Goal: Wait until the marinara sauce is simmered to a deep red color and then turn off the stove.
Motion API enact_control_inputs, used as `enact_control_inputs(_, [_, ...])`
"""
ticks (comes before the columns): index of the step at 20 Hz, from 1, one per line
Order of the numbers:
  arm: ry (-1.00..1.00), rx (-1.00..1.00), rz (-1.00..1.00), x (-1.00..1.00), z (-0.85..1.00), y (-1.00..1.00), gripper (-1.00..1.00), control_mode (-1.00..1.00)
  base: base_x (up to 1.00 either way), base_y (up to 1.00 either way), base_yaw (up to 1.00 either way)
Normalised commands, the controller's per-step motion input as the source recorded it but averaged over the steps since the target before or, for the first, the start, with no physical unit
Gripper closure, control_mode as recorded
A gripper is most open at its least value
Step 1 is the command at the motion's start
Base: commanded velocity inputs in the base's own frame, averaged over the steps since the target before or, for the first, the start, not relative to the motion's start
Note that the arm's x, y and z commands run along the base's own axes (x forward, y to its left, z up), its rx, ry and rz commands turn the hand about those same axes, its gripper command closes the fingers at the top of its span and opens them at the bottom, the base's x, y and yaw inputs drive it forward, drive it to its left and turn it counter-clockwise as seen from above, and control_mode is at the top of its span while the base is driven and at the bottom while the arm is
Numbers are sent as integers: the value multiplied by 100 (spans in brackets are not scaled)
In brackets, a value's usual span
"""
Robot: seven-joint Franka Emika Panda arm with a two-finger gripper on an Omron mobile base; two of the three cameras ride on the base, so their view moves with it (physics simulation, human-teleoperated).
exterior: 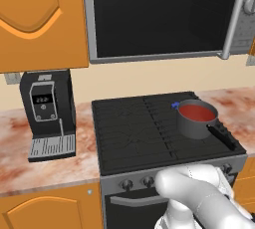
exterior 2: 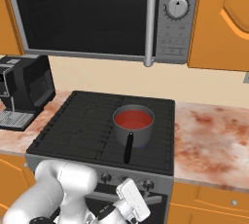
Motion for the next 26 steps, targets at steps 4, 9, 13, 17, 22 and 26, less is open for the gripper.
enact_control_inputs(4, [-1, 34, 0, 14, 99, -92, 100, -100, 0, 0, 0])
enact_control_inputs(9, [0, 33, -4, 42, 100, -67, 100, -100, 0, 0, 0])
enact_control_inputs(13, [-9, 19, -6, 61, 100, 0, 100, -100, 0, 0, 0])
enact_control_inputs(17, [-9, 15, -19, 51, 100, 1, 100, -100, 0, 0, 0])
enact_control_inputs(22, [-4, 17, -37, 34, 100, -21, 100, -100, 0, 0, 0])
enact_control_inputs(26, [-9, 22, -46, 9, 95, -69, 100, -100, 0, 0, 0])
